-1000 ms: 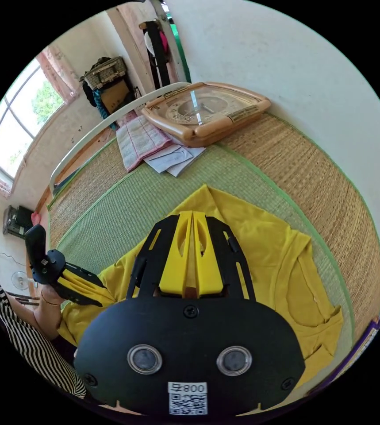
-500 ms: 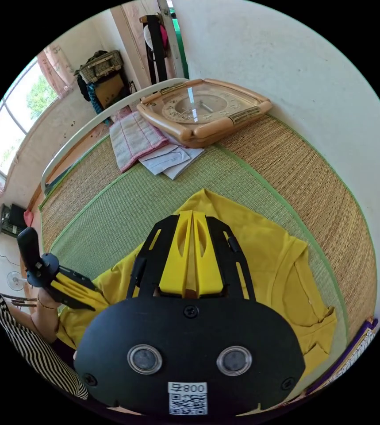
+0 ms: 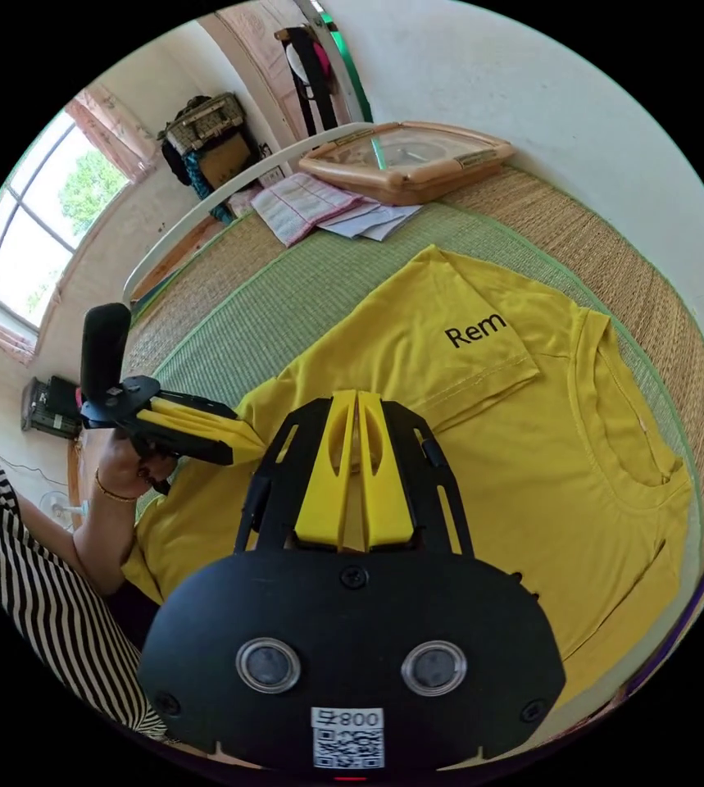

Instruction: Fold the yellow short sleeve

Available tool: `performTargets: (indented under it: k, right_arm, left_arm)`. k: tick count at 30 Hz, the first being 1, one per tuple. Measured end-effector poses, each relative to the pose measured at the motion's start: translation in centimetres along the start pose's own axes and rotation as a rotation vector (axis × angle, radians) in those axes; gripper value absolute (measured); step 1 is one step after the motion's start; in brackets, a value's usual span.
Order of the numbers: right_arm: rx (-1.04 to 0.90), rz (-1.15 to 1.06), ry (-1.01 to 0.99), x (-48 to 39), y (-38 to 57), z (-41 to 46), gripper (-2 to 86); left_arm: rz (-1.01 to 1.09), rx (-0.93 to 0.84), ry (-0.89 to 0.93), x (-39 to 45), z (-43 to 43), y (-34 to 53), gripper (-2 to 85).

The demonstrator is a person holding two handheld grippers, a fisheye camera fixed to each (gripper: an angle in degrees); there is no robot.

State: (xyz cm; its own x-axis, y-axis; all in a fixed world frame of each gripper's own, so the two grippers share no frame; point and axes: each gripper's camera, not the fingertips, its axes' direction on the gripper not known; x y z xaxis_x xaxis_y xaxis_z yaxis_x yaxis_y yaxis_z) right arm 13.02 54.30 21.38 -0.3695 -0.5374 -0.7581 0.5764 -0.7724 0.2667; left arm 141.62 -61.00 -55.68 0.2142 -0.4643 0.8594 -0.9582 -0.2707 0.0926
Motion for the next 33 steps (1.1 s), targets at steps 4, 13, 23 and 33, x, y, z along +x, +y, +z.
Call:
performTargets:
  k: [4, 13, 23, 33]
  right_arm:
    - [0.002, -0.009, 0.018, -1.1, 1.6, 0.4, 0.1]
    - [-0.075, -0.062, 0.002, -3.8, 5.7, 3.3, 0.2]
    - [-0.027, 0.002, -0.036, -1.8, 10.4, 2.7, 0.2]
    - [0.033, 0.246, -0.049, 4.6, 22.5, -0.8, 1.0]
  left_arm:
    - [-0.004, -0.037, -0.036, 0.1, 0.4, 0.3, 0.3]
    - [-0.008, -0.042, -0.041, 0.2, 0.1, 1.5, 0.3]
    - [-0.01, 0.002, -0.027, 0.3, -1.0, 3.5, 0.2]
    - [0.004, -0.044, -0.093, 1.1, -1.0, 5.1, 0.2]
